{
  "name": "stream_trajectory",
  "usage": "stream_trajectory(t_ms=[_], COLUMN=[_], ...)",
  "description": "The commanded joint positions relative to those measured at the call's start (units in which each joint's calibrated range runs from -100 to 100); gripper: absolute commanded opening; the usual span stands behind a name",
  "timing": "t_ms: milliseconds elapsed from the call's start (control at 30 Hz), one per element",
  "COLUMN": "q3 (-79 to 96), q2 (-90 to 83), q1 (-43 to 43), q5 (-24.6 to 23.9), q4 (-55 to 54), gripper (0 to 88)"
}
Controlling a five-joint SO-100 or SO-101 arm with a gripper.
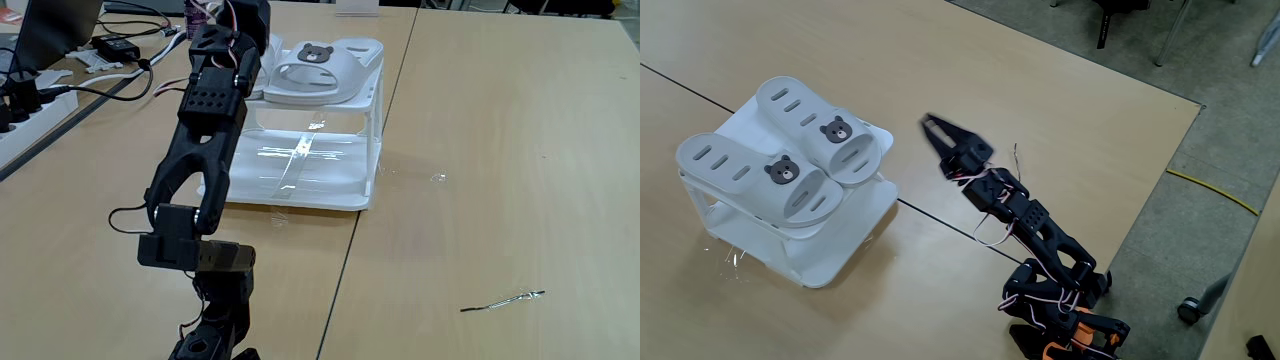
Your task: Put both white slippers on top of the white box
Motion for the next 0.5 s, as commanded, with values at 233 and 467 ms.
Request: stream_trajectory(t_ms=[233,467], q3=[43.8,67.1], q2=[-14.6,-22.4], q1=[-0.6,-8.4], q5=[0.4,0.4], q4=[-83.3,-99.9], gripper=[0.7,0.8])
